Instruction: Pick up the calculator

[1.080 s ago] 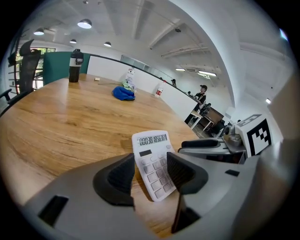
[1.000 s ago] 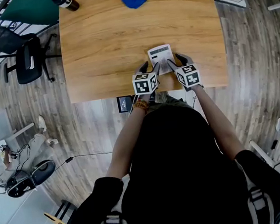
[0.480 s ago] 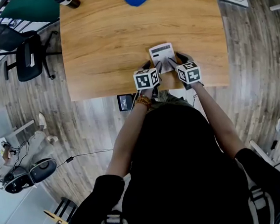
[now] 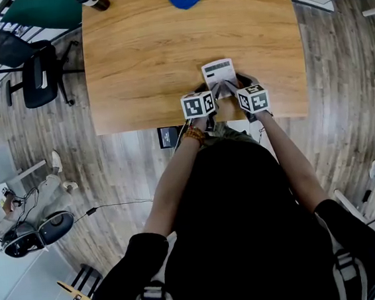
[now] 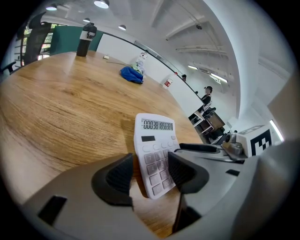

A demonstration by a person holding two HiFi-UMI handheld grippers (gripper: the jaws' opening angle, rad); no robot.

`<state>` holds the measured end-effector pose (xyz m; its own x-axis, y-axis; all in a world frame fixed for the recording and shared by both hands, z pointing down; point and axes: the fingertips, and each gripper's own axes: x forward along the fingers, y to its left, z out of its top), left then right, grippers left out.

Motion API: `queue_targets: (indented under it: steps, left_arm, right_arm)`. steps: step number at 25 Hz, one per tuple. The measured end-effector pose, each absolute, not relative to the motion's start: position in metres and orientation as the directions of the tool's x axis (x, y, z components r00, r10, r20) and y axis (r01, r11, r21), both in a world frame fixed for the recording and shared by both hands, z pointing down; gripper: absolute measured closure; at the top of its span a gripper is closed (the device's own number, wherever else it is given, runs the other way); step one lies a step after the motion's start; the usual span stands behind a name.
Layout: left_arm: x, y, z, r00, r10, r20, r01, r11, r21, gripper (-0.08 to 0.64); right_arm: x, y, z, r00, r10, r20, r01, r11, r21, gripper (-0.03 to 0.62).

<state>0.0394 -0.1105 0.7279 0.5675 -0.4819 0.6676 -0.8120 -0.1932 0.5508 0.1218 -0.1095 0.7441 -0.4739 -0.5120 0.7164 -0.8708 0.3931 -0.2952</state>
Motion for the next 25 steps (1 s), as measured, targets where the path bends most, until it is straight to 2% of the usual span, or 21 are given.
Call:
queue_targets:
  steps: [25]
  left_arm:
    - [0.038, -0.108, 0.737, 0.546, -0.48, 0.686, -0.829, -0.196, 0.523, 0.324]
  right_arm:
    - [0.121, -0.104, 0.757, -0.509, -0.463, 0.725, -0.856, 0.359, -0.372, 0.36]
